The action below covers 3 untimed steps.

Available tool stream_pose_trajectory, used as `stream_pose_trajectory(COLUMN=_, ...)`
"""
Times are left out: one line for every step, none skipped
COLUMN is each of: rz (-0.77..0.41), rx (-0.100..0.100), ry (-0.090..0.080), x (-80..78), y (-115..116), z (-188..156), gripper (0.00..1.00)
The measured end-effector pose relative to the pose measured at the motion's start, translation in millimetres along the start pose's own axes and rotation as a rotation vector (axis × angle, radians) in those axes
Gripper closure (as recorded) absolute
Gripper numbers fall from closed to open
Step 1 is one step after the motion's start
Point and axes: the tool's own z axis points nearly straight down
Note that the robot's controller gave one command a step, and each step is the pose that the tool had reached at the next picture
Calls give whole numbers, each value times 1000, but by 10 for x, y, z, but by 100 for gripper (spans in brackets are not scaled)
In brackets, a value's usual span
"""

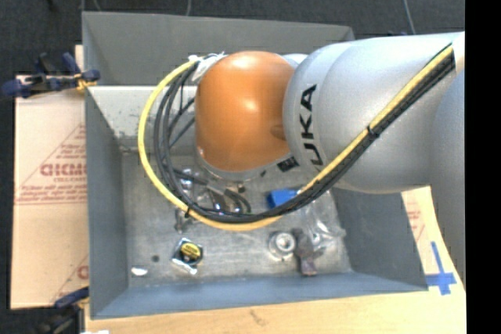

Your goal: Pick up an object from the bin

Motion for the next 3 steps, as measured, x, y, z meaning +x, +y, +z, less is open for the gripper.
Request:
stream_pose_trajectory(rz=-1, rx=2, ry=9, x=18, y=-3, z=46, gripper=0)
stream_pose_trajectory(rz=-210, rx=2, ry=15, x=-88, y=-375, z=1094, gripper=0)
stream_pose_trajectory(rz=-408, rx=1, ry=-2, x=149, y=-385, z=1564, gripper=0)
